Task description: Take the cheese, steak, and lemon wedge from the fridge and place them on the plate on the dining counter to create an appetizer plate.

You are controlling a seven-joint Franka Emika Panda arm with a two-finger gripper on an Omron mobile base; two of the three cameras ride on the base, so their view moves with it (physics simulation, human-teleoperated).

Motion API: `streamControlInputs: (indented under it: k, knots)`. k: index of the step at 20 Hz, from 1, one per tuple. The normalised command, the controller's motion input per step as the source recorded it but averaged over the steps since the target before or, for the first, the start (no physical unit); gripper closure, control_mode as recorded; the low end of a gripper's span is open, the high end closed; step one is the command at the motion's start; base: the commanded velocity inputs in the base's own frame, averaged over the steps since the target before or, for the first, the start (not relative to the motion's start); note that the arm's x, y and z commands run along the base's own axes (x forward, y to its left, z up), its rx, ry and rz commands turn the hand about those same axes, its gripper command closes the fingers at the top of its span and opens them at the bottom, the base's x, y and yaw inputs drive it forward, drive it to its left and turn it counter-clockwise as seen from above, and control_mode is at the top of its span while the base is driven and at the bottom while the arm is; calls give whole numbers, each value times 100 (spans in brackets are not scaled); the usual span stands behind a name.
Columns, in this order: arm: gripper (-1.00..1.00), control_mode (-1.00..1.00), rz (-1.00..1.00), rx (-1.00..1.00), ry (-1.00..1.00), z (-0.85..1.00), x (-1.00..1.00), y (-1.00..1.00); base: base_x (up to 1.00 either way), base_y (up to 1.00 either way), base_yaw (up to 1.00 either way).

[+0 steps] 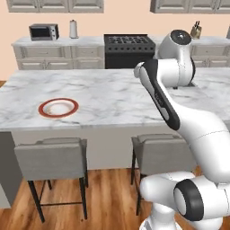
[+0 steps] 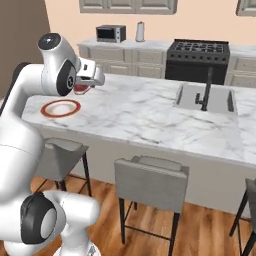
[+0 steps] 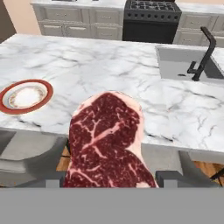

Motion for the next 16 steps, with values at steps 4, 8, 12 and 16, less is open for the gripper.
streamControlInputs:
  k: [4,8,12,16]
  knots:
    - [100,100,0,0,0,0,0,0,0,100,-22]
    - [100,100,0,0,0,0,0,0,17,100,-23]
    - [100,100,0,0,0,0,0,0,80,97,-24]
    - [100,100,0,0,0,0,0,0,100,57,-21]
